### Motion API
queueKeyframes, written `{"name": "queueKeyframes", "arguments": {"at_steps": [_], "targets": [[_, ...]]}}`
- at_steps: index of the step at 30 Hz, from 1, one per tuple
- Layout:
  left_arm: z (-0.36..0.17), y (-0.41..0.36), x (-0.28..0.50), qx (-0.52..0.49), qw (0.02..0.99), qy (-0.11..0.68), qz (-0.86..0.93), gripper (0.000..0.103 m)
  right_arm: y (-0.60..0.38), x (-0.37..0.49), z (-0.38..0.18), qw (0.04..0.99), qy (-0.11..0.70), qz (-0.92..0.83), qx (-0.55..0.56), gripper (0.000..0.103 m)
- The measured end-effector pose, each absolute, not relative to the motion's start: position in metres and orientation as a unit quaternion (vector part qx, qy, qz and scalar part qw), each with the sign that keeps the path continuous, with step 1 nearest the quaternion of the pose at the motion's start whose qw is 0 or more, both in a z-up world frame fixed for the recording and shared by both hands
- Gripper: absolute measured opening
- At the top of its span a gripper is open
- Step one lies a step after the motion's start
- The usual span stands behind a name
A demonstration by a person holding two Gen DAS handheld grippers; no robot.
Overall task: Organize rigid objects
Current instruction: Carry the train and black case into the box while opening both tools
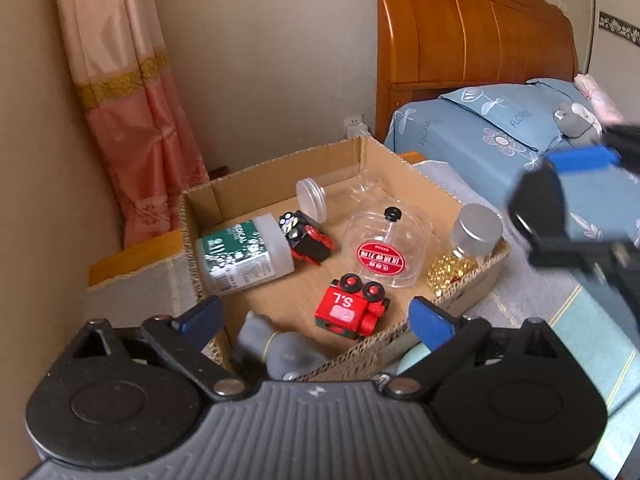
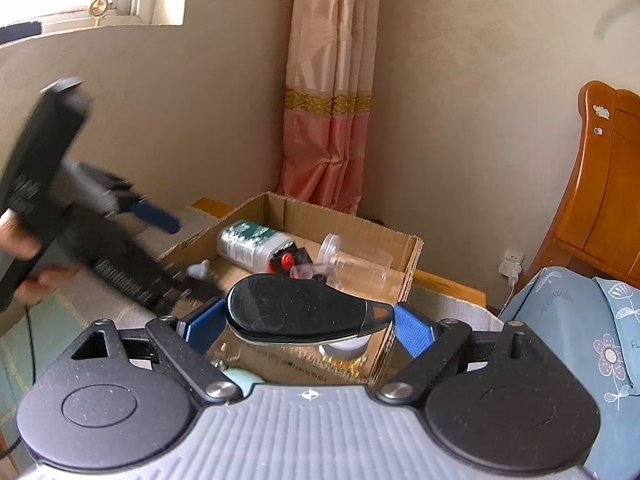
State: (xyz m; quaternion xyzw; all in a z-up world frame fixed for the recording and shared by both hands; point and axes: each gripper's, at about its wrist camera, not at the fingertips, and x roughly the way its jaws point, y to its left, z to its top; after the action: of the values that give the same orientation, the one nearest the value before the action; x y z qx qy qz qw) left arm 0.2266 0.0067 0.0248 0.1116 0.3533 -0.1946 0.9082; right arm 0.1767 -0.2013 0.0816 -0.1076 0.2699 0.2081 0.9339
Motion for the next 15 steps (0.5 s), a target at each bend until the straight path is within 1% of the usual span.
{"name": "queueKeyframes", "arguments": {"at_steps": [7,15], "targets": [[0.03,0.022,0.205,0.099,0.913,0.344,-0.197,0.099,-0.197,0.22,0.084,0.936,0.284,0.187,-0.091,0.093],[0.029,0.039,0.189,0.09,0.916,0.34,-0.193,0.1,-0.189,0.285,0.073,0.931,0.334,0.14,-0.055,0.093]]}}
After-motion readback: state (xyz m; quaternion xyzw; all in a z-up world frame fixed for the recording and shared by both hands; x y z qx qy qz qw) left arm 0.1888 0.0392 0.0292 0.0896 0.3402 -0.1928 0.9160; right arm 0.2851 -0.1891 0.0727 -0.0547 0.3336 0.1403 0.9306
